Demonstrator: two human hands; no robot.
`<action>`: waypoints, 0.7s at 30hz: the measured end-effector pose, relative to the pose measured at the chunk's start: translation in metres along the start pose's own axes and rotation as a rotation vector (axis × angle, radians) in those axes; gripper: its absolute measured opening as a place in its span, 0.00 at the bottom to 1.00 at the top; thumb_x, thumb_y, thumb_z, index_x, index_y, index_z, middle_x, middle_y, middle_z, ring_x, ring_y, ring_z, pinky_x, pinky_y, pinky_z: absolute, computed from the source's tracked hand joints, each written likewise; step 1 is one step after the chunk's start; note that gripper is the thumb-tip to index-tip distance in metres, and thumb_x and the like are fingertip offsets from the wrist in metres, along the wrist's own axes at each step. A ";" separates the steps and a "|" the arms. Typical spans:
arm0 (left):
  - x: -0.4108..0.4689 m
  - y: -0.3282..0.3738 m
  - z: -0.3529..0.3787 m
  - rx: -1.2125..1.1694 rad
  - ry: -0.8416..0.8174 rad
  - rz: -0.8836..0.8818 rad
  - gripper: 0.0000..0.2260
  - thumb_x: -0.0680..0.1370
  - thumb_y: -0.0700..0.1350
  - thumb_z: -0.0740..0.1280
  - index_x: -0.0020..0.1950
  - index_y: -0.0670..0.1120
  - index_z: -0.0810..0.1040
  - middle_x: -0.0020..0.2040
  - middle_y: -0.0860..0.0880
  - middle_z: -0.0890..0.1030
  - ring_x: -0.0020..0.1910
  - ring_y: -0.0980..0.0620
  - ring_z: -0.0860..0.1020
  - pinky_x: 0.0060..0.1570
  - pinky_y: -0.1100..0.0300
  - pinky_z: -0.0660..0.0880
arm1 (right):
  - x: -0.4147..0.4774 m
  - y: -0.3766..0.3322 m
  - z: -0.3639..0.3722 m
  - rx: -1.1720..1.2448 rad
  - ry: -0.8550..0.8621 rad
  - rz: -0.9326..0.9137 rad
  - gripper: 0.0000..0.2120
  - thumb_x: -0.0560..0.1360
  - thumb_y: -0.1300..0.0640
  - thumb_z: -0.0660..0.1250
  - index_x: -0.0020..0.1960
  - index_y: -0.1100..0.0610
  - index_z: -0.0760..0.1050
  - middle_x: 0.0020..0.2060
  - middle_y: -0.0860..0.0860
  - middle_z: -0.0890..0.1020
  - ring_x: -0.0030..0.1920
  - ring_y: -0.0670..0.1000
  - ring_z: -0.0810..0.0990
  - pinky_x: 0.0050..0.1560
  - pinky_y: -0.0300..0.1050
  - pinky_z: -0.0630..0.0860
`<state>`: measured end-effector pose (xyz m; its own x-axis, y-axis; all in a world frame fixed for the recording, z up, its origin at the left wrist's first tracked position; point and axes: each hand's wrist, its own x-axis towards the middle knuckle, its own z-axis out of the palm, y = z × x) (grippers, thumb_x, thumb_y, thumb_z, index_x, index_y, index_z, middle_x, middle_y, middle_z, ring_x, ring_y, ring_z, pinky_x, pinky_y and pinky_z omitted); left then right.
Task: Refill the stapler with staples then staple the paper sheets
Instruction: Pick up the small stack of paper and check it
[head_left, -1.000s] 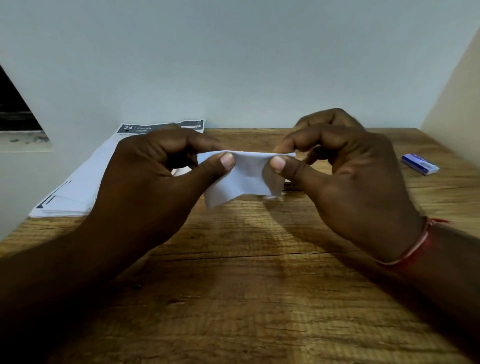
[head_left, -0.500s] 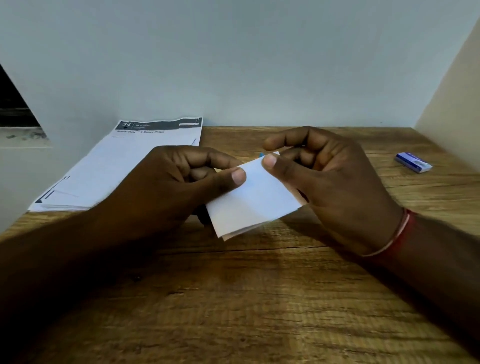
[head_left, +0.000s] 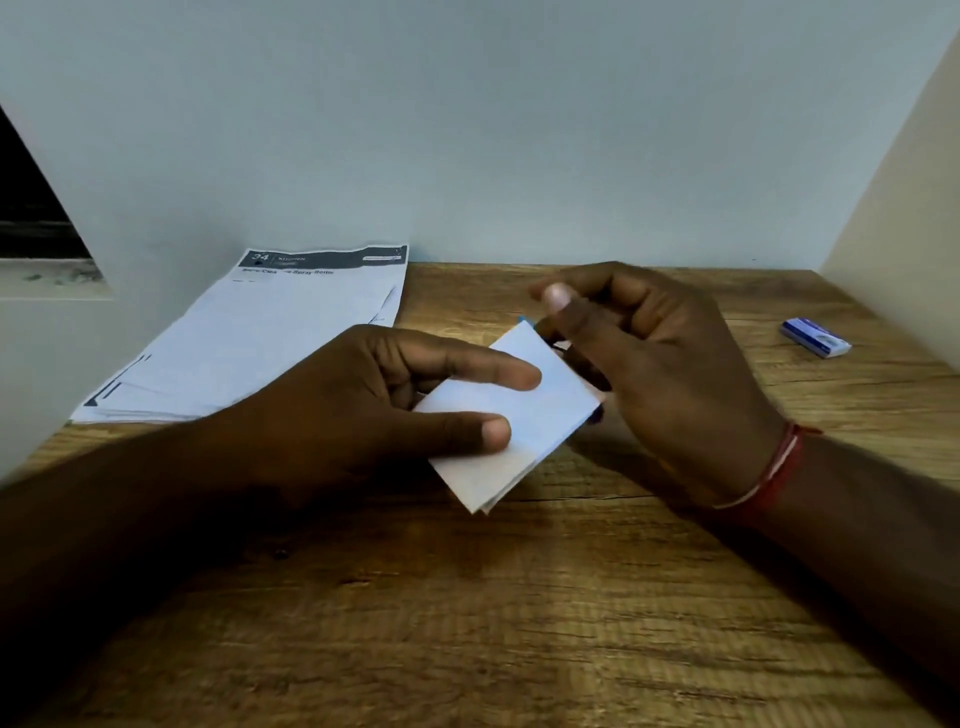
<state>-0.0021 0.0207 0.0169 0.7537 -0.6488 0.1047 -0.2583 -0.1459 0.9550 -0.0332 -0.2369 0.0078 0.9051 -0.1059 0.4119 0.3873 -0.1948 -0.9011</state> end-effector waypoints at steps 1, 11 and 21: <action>0.002 0.000 -0.001 -0.021 0.034 0.005 0.18 0.73 0.50 0.82 0.63 0.59 0.92 0.50 0.54 0.94 0.40 0.61 0.90 0.40 0.69 0.83 | 0.005 0.001 -0.006 -0.079 0.062 -0.057 0.09 0.86 0.51 0.72 0.57 0.56 0.87 0.44 0.55 0.90 0.34 0.47 0.81 0.34 0.44 0.78; 0.017 -0.009 -0.015 -0.268 0.263 0.042 0.21 0.78 0.57 0.82 0.69 0.54 0.90 0.75 0.56 0.86 0.40 0.54 0.89 0.34 0.56 0.84 | 0.024 0.034 -0.028 -0.848 -0.168 0.071 0.26 0.68 0.30 0.80 0.61 0.40 0.85 0.54 0.41 0.84 0.54 0.43 0.83 0.51 0.43 0.78; 0.017 -0.003 -0.010 -0.416 0.299 0.050 0.21 0.78 0.58 0.75 0.69 0.51 0.90 0.56 0.45 0.90 0.33 0.51 0.81 0.29 0.56 0.76 | 0.021 0.023 -0.014 -0.796 -0.165 -0.031 0.04 0.82 0.46 0.74 0.54 0.45 0.81 0.44 0.42 0.84 0.46 0.42 0.80 0.43 0.42 0.73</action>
<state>0.0179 0.0178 0.0187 0.9021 -0.3968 0.1694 -0.0816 0.2287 0.9701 -0.0074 -0.2575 -0.0024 0.9343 0.0439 0.3538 0.2278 -0.8369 -0.4978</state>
